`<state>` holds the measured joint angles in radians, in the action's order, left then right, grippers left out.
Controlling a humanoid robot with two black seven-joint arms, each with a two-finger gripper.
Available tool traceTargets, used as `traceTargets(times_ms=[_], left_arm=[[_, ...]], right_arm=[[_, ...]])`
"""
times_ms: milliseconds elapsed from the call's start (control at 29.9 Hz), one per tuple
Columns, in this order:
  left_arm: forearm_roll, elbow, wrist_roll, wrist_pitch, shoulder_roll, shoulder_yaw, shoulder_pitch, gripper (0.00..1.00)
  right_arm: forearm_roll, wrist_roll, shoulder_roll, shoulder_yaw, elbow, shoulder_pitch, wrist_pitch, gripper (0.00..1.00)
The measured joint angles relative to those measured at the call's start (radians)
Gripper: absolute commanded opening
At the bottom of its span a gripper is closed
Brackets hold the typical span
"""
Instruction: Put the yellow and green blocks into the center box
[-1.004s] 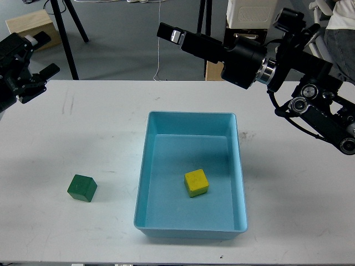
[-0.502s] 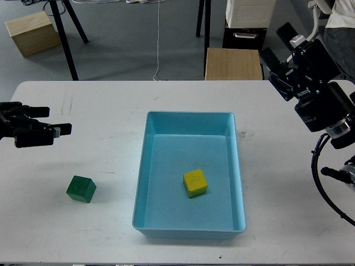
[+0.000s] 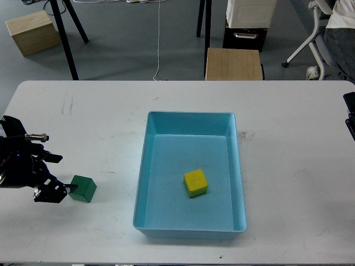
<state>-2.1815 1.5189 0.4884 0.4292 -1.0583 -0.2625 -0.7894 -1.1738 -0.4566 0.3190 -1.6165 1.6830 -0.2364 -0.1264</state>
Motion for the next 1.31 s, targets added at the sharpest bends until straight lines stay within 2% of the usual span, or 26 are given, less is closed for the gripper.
traceTargets(times_ms=[268,603,703,837,938,1172,1306], left_arm=[[0.0,-0.035,0.0,0.041,0.033,0.059,0.002,0.99],[0.0,-0.157,0.0,0.037,0.123,0.082,0.013,0.99],[0.0,-0.171,0.0,0.037,0.138,0.082,0.016,0.91],[0.0,-0.177,0.0,0.034,0.154,0.082,0.019,0.74],[0.0,-0.185,0.0,0.028,0.157,0.083,0.026,0.68],[0.0,-0.207,0.0,0.004,0.178,0.085,0.033,0.46],[0.0,-0.227,0.0,0.0,0.182,0.086,0.037,0.4]], right_arm=[[0.035,-0.004,0.0,-0.015,-0.001,-0.061,0.009,0.99],[0.037,-0.005,-0.003,-0.016,-0.002,-0.064,0.01,0.99],[0.037,-0.005,-0.003,-0.016,-0.002,-0.065,0.01,0.99],[0.037,-0.005,-0.004,-0.016,-0.002,-0.065,0.01,0.99],[0.037,-0.006,-0.004,-0.016,-0.002,-0.066,0.016,0.99],[0.037,-0.007,-0.003,-0.016,-0.002,-0.066,0.022,0.99],[0.037,-0.007,-0.005,-0.016,-0.003,-0.066,0.023,0.99]])
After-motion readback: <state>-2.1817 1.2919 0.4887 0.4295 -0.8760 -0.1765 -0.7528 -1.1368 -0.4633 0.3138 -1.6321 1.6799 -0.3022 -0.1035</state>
